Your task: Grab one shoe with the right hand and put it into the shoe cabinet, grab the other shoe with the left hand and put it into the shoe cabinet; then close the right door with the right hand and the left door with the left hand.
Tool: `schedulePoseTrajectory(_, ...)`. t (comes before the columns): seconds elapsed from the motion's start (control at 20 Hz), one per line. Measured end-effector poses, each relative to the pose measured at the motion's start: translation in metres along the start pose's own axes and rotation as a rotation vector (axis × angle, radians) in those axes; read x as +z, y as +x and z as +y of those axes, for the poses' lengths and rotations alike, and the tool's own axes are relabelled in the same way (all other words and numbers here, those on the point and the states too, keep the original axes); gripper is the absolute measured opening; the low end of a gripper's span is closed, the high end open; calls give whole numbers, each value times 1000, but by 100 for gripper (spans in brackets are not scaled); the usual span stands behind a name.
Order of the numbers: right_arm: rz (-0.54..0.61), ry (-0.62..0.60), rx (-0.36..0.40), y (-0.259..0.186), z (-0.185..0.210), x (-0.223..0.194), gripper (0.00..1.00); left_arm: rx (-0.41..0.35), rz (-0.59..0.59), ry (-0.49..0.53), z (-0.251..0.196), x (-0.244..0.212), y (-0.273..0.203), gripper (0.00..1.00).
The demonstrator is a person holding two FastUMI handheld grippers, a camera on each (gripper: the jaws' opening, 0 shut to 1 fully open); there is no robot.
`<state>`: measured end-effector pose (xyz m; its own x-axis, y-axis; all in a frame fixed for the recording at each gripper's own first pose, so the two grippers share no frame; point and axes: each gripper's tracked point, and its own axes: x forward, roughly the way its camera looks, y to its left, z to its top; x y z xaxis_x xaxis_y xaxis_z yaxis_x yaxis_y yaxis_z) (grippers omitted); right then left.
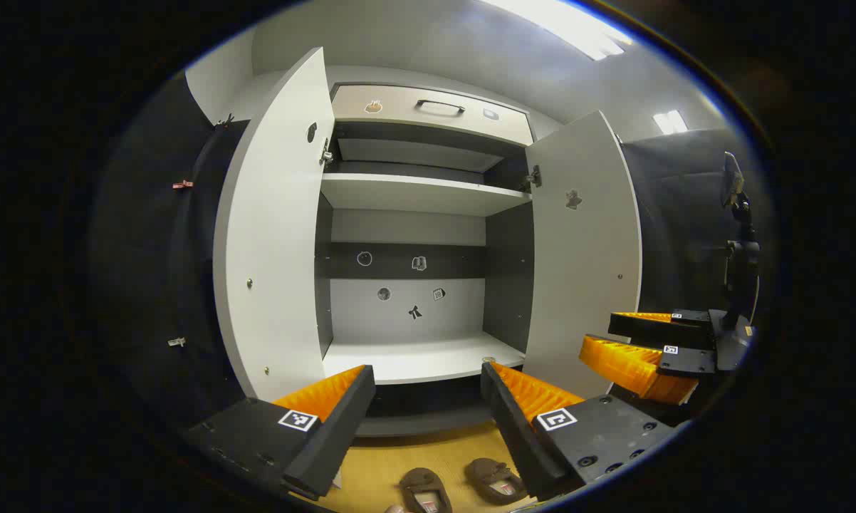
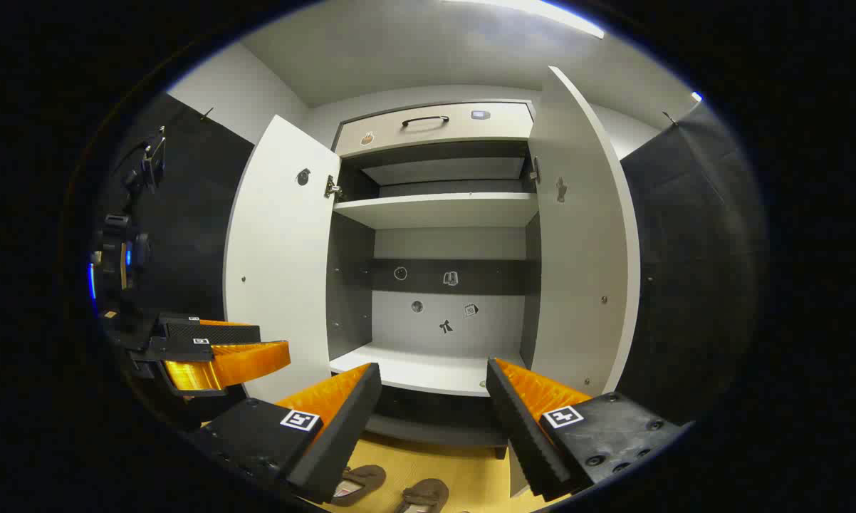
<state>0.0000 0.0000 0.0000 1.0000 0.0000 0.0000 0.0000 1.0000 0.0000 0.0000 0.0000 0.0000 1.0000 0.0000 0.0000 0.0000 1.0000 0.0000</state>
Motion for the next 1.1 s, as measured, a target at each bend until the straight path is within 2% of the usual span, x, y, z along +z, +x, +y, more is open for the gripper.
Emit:
schedulePoseTrajectory(0.65,32,0,-6,7,0,-9,98,1,-12,14,4,1,3,95)
schedulePoseTrajectory(1.1,56,99,-19,3,1,-28,98,-46,-2,42,-5,-9,1,95)
